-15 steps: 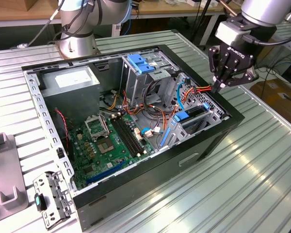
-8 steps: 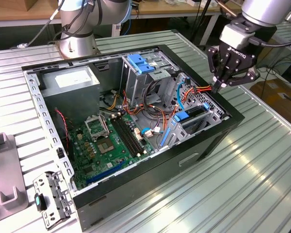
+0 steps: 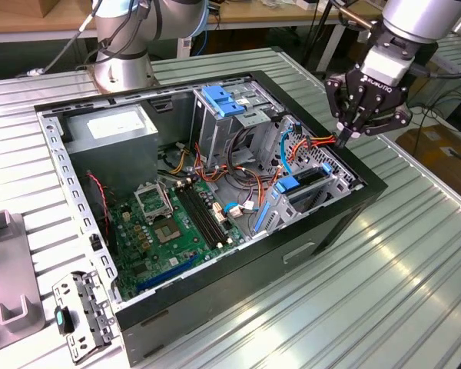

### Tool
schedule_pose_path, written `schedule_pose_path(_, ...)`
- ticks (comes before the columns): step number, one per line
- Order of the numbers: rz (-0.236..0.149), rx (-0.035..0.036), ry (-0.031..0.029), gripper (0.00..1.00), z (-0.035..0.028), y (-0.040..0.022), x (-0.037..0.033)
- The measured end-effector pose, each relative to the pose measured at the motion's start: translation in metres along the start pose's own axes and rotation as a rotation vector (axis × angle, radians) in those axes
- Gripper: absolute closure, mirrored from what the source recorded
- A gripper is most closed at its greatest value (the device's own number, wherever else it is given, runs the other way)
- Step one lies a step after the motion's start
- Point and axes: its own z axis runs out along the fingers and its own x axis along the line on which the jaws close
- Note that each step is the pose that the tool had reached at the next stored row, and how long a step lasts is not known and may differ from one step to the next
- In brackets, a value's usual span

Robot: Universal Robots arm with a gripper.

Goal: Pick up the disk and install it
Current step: 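Insert the first disk wire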

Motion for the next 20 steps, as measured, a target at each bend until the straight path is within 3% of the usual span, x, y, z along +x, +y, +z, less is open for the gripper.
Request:
schedule_pose_path(4, -0.127, 0.0025, -0.0039, 0.89, 0.0003, -0.0006, 0.0003)
schedule_pose_path(12, -0.141, 0.0028, -0.0043, 0.89, 0.0016, -0.0196, -0.0072)
schedule_pose_path(15, -0.162, 0.0031, -0.0049, 0.83, 0.0036, -0.0270, -0.0081)
schedule_pose_path(16, -0.166, 0.0033, -0.0052, 0.76, 0.0041, -0.0284, -0.0083)
schedule_pose_path(19, -0.187, 0.0037, -0.0057, 0.76, 0.0052, -0.0310, -0.0085)
schedule_pose_path(20, -0.210, 0.0040, -0.0062, 0.76, 0.0054, -0.0310, -0.0085)
